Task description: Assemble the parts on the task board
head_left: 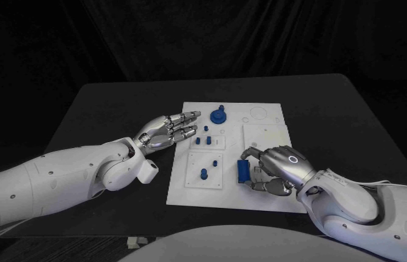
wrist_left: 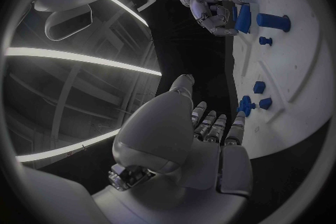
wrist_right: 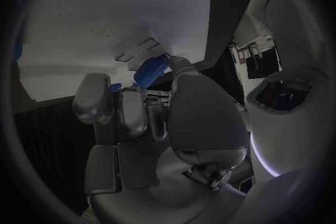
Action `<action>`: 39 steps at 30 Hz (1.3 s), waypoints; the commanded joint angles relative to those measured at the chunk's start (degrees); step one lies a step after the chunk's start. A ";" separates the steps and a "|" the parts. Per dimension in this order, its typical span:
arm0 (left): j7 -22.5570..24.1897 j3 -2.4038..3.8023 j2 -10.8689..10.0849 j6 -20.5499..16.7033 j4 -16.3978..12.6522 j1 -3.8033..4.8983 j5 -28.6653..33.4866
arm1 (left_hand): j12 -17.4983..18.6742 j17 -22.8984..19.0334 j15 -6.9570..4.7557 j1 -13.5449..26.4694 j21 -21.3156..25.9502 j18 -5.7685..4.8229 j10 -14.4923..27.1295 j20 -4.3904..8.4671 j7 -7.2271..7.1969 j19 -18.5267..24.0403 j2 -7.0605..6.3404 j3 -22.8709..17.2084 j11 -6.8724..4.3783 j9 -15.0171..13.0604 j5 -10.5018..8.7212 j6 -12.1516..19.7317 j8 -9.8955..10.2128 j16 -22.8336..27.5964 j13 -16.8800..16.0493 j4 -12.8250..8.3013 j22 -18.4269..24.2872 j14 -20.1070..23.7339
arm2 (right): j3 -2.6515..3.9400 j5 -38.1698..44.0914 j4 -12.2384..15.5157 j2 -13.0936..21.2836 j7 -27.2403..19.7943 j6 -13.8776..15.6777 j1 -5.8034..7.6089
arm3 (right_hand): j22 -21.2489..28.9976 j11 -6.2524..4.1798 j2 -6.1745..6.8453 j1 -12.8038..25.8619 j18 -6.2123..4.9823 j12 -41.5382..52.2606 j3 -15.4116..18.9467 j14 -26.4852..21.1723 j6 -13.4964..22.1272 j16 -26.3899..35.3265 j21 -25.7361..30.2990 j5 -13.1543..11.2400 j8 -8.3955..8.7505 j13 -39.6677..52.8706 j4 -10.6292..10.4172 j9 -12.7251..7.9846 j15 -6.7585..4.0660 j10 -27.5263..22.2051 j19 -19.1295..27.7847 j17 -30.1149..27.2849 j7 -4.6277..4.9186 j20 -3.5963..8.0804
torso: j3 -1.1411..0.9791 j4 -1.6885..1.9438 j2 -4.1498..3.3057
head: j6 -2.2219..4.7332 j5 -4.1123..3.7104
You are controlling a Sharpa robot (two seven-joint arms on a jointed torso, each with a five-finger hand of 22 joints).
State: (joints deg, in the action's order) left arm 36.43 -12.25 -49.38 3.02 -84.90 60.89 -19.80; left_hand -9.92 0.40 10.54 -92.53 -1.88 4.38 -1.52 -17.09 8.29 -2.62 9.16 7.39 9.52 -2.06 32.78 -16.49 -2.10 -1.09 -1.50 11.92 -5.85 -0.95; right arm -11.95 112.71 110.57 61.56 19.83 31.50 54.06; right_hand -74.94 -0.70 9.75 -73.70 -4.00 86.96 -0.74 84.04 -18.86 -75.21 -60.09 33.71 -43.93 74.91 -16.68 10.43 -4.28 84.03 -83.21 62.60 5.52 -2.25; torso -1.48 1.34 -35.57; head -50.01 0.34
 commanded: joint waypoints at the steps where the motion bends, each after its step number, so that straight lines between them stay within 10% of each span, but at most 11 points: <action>1: 0.76 0.06 0.13 0.56 -0.12 -0.08 0.16 | 0.06 0.09 0.30 -0.61 -0.20 -0.75 -0.01 0.11 2.85 -0.33 0.14 -0.03 0.41 -0.03 0.28 -0.12 -0.07 -0.23 -0.03 -0.21 -0.06 0.11 | 0.00 0.19 -0.05 -0.11 1.01 -0.84 -0.15 | -8.25 0.31 0.07 -0.87 -1.13 -0.27 -0.27 -0.21 0.52 0.21 0.33 -0.64 -0.18 11.48 -0.12 -0.14 0.20 3.72 0.29 -0.09 -0.03 0.04 | -0.01 0.01 0.02 | 0.01 0.08; 13: 0.68 0.06 0.20 0.69 -0.09 -0.09 0.16 | 0.03 0.10 0.31 -0.65 -0.20 -0.75 -0.02 0.11 2.89 -0.34 0.15 -0.10 0.42 -0.06 0.31 -0.31 -0.10 -0.24 -0.03 -0.30 -0.07 0.10 | 0.00 0.19 -0.02 -0.28 1.02 -1.20 -0.20 | -8.16 0.31 0.77 -4.04 -1.19 -0.41 0.42 -0.34 3.46 0.41 0.90 -4.09 -0.45 11.29 -0.18 -1.29 0.20 3.62 0.39 -0.35 -0.04 0.04 | -0.01 0.01 0.01 | 0.01 0.14; 19: 0.68 0.06 0.22 0.72 -0.05 -0.11 0.16 | 0.03 0.10 0.31 -0.65 -0.20 -0.75 -0.02 0.11 2.89 -0.34 0.15 -0.10 0.42 -0.06 0.31 -0.31 -0.10 -0.24 -0.03 -0.30 -0.07 0.10 | 0.01 0.19 -0.03 -0.29 0.70 -0.55 -0.22 | -8.36 0.05 -1.13 -4.93 -1.08 -0.28 -1.78 -0.13 -2.17 0.03 0.17 6.89 -5.25 11.43 0.06 0.20 -0.01 3.65 0.12 0.27 -0.25 0.21 | -0.01 0.00 0.01 | 0.01 0.14; 27: 0.68 0.06 0.23 0.78 -0.05 -0.12 0.16 | 0.03 0.10 0.31 -0.65 -0.20 -0.75 -0.02 0.11 2.89 -0.34 0.15 -0.10 0.42 -0.06 0.31 -0.31 -0.10 -0.24 -0.03 -0.30 -0.07 0.10 | 0.01 0.19 -0.02 -0.26 0.48 0.35 -0.24 | -8.49 -0.04 -1.30 -3.75 -0.99 -0.15 -3.37 0.05 -7.16 -0.19 -0.40 10.05 -7.56 11.54 0.06 1.27 -0.12 3.72 -0.10 0.63 -0.33 0.35 | 0.00 0.00 -0.01 | 0.01 0.13; 39: 0.73 0.06 0.29 0.84 0.01 -0.15 0.16 | 0.04 0.11 0.35 -0.71 -0.21 -0.76 -0.02 0.11 2.94 -0.36 0.21 -0.23 0.45 -0.04 0.35 -0.17 -0.09 -0.28 -0.03 -0.43 -0.07 0.08 | 0.01 0.19 0.70 0.32 -0.57 3.95 -0.26 | -8.62 0.12 -1.26 -0.71 -0.88 0.03 -5.45 0.28 -11.11 -0.32 -1.05 13.63 -6.03 11.71 -0.04 0.89 -0.05 3.86 -0.34 0.92 -0.35 0.32 | -0.01 0.00 0.01 | 0.01 -0.01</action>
State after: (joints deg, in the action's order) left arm 36.38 -12.23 -49.22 3.27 -84.81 60.83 -19.80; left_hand -9.92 0.43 10.54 -92.74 -1.88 4.38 -1.52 -17.09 8.29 -2.62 9.37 7.23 9.52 -2.06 32.77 -16.49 -2.10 -1.09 -1.50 11.76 -5.84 -0.94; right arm -11.96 112.68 111.01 61.75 19.52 32.57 53.89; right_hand -74.91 -0.71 8.55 -74.86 -4.51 86.71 -4.85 84.04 -22.55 -75.22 -60.83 47.26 -48.99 74.91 -15.57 6.50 -4.28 84.03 -83.42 63.45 6.76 -2.03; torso -1.49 1.35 -35.56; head -50.01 0.35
